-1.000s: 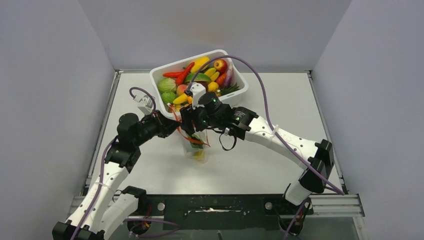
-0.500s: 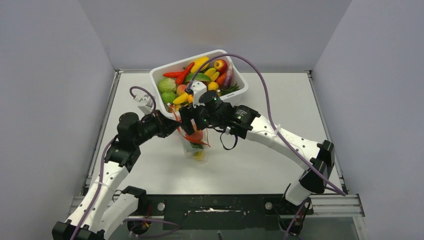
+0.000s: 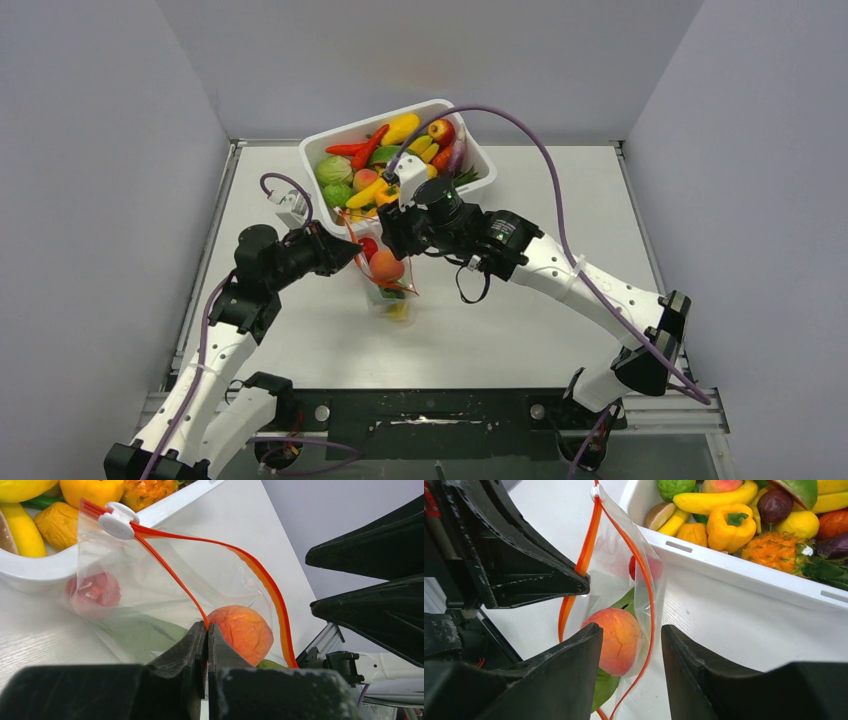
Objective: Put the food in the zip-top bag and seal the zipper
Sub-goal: Place the fake fruit in the zipper food storage bag, then pick up the fake vegetable from the bin.
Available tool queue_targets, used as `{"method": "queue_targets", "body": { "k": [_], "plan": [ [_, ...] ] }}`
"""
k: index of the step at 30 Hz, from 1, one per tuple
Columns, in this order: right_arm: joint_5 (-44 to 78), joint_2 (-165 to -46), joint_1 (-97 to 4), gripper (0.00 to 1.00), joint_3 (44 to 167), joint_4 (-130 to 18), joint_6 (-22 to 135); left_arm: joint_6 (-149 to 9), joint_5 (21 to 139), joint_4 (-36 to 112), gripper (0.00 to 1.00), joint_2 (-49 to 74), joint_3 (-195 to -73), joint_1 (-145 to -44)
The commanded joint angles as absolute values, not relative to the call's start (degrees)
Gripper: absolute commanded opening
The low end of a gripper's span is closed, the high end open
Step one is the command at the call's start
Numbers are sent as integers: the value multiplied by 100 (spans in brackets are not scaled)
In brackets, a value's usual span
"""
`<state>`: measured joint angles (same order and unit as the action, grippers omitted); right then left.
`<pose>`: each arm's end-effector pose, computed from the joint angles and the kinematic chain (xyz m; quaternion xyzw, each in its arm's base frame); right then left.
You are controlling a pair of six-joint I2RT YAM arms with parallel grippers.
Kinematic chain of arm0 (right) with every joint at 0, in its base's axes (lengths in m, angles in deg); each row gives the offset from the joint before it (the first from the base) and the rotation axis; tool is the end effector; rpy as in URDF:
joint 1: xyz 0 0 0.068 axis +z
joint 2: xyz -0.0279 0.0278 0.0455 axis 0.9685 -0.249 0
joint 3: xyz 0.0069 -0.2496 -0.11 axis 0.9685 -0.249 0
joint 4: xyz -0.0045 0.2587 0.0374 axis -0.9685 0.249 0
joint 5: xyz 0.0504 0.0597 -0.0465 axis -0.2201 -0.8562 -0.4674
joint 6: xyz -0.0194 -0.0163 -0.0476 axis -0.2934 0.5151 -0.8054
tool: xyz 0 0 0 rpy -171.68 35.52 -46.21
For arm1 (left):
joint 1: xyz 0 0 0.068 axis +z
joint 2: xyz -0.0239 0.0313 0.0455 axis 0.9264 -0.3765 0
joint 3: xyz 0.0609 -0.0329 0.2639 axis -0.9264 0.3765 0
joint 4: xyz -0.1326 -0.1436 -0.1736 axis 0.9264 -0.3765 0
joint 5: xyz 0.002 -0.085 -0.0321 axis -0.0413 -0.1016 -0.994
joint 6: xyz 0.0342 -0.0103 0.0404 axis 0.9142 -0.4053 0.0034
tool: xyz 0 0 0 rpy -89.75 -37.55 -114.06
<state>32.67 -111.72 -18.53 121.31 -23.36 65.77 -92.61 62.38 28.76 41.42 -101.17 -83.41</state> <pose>0.1902 0.2839 0.4023 -0.2647 0.8193 0.2516 0.4421 0.1818 -0.0665 0.3057 0.0112 0.7848 -0.4091 0.4654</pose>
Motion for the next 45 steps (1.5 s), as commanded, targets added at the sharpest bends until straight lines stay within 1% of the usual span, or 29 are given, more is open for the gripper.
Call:
{"method": "queue_targets", "body": {
  "k": [1, 5, 7, 9, 10, 11, 14, 15, 16, 20, 25, 28, 29, 31, 37, 43, 44, 45],
  "plan": [
    [3528, -11166, -1899, 47, 12039, -2365, 6456, -9174, 6229, 3128, 0, 4220, -10374, -8297],
    [3325, -11333, -2105, 48, 11933, -2415, 6515, -9202, 6158, 3265, 0, 4231, -10304, -8299],
    [3037, -11364, -2246, 47, 11820, -2510, 6567, -9229, 6157, 3318, 0, 4250, -10273, -8298],
    [2766, -11356, -2374, 43, 11722, -2636, 6647, -9228, 6157, 3325, 0, 4271, -10264, -8295],
    [2655, -11348, -2418, 40, 11718, -2671, 6665, -9227, 6157, 3329, 0, 4273, -10279, -8299],
    [2594, -11342, -2443, 33, 11727, -2679, 6678, -9250, 6157, 3345, 0, 4278, -10298, -8298],
    [2537, -11186, -2491, 8, 11742, -2743, 6707, -9418, 5875, 3537, 0, 4238, -10398, -8297],
    [2519, -11078, -2495, 2, 11728, -2798, 6705, -9552, 5781, 3627, 0, 4212, -10442, -8297],
    [2498, -10960, -2512, 0, 11692, -2870, 6693, -9642, 5710, 3731, 0, 4190, -10479, -8300],
    [2246, -10375, -2647, 0, 11488, -3152, 6762, -10109, 5361, 4240, 0, 4115, -10552, -8299],
    [2380, -9579, -2673, 0, 11297, -3443, 7070, -11012, 4858, 5395, 0, 4012, -10518, -8300],
    [2323, -9282, -2683, 0, 11056, -3656, 7255, -10860, 5012, 5240, 0, 3883, -10493, -8304],
    [2296, -9267, -2685, 0, 11003, -3675, 7256, -10686, 5148, 4872, 0, 3840, -10499, -8313],
    [2358, -9304, -2702, 0, 10905, -3641, 7236, -10521, 5185, 4726, 0, 3753, -10395, -8317],
    [2340, -9624, -2827, 0, 10348, -3899, 7287, -10746, 4848, 5524, 0, 3332, -9662, -8317],
    [2275, -9976, -2871, 0, 10207, -3886, 7249, -10815, 4607, 5916, 0, 3044, -9403, -8308],
    [2269, -10001, -2888, 0, 10244, -3841, 7244, -10764, 4602, 5907, 0, 3046, -9399, -8306],
    [2258, -10030, -2899, 5, 10283, -3821, 7233, -10693, 4608, 5867, 0, 3056, -9399, -8304]
  ]
}}
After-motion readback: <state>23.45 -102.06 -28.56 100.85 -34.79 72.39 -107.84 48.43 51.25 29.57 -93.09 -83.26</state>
